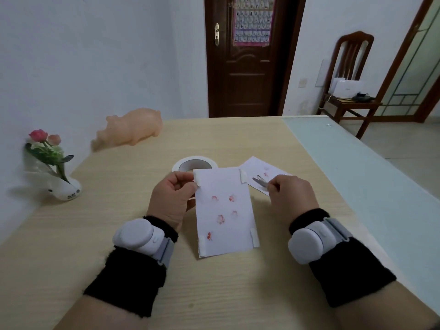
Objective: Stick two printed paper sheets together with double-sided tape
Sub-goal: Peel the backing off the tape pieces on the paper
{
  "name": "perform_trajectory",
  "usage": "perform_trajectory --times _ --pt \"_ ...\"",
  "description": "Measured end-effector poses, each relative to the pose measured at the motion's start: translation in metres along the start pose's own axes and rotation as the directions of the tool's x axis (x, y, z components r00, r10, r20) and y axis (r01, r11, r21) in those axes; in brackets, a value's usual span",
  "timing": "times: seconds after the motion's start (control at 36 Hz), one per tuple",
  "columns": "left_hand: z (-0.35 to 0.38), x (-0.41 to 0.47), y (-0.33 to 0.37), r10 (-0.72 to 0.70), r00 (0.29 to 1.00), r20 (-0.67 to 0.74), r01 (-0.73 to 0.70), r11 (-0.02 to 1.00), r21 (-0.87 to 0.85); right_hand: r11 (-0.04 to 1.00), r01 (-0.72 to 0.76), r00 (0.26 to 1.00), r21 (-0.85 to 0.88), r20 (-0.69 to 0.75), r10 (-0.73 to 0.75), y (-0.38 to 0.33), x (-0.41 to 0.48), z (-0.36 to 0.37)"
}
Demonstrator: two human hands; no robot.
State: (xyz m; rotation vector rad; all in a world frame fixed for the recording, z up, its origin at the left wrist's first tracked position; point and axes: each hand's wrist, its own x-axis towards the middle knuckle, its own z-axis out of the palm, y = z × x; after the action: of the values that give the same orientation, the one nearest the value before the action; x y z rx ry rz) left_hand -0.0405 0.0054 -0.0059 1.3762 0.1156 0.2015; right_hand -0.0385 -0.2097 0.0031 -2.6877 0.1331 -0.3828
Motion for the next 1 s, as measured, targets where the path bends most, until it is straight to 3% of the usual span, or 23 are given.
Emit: perform_trajectory --times 0.36,0.61,0.78,1.0 --pt "-0.001 0.0011 0.0016 0.001 0.999 -0.037 -0.003 0.999 -0.04 0.995 -0.095 0.995 0.016 -0.022 0.095 0.0041 0.0021 -0.001" --pt "-0.001 0.001 0.0028 -0.006 0.999 -0.04 0.004 0.999 -0.053 0.981 -0.135 0.974 0.137 -0.163 0.157 0.0067 0.0026 -0.0027" --pt "-0.0015 0.0009 0.0029 0.001 0.999 -0.037 -0.002 0.999 -0.049 0.99 -0.098 0.987 0.099 -0.117 0.109 0.0066 0.0036 -0.0005" --pt "-0.0016 0.0009 0.0033 0.004 0.999 -0.043 -0.007 0.998 -0.055 0.958 -0.085 0.992 0.274 -0.065 0.106 0.0037 -0.0002 -0.0002"
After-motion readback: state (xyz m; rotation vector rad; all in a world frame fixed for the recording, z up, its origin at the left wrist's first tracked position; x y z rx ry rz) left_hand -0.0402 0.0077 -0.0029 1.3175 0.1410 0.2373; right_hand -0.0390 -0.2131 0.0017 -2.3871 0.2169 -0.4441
